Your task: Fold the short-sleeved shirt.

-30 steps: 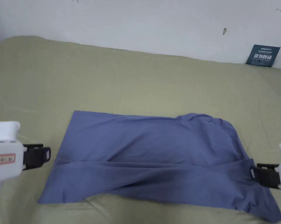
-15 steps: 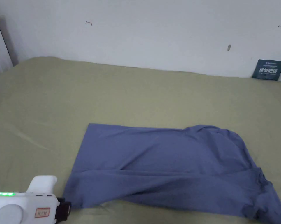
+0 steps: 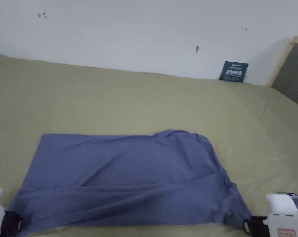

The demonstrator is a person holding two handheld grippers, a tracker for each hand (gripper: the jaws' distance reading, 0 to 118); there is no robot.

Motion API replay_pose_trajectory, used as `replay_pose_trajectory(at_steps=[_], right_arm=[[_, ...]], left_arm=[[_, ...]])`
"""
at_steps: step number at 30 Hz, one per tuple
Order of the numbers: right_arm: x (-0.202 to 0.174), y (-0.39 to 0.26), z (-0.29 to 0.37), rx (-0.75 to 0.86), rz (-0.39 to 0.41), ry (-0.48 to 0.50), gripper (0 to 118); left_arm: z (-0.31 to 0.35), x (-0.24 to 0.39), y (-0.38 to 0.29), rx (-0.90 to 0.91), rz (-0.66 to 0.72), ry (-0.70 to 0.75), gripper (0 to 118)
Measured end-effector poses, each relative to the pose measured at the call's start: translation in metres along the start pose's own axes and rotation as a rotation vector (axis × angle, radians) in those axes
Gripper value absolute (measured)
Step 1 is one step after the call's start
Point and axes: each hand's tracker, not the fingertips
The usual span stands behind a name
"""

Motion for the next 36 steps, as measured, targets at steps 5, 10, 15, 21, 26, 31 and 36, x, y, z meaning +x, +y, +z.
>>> replay_pose_trajectory(at_steps=[5, 10, 15, 21, 26, 31, 36], right_arm=[[0.025, 0.028, -0.048, -0.071, -0.056, -0.026, 92], [0.031, 0.039, -0.082, -0.199, -0.096, 0.018, 51], [0.020, 0.040, -0.061, -0.184, -0.100, 0.075, 4], [0.027, 0.048, 0.000, -0.087, -0.083, 0.140, 4], [0.020, 0.040, 0.050, -0.062, -0.011, 0.132, 4], [0.019, 0.006, 0.066, -0.108, 0.000, 0.116, 4], [0.020, -0.048, 0.032, -0.243, -0.020, 0.096, 4]], left_arm=[[0.008, -0.007, 0.003, 0.003, 0.088, -0.152, 6], [0.007, -0.009, 0.005, -0.001, 0.116, -0.169, 6], [0.014, -0.017, 0.006, 0.001, 0.152, -0.216, 6], [0.050, -0.036, 0.013, 0.047, 0.149, -0.291, 6], [0.089, -0.035, 0.007, 0.074, 0.058, -0.264, 6], [0.101, -0.039, -0.021, 0.038, 0.020, -0.256, 6], [0.068, -0.036, -0.066, -0.089, -0.003, -0.211, 6]])
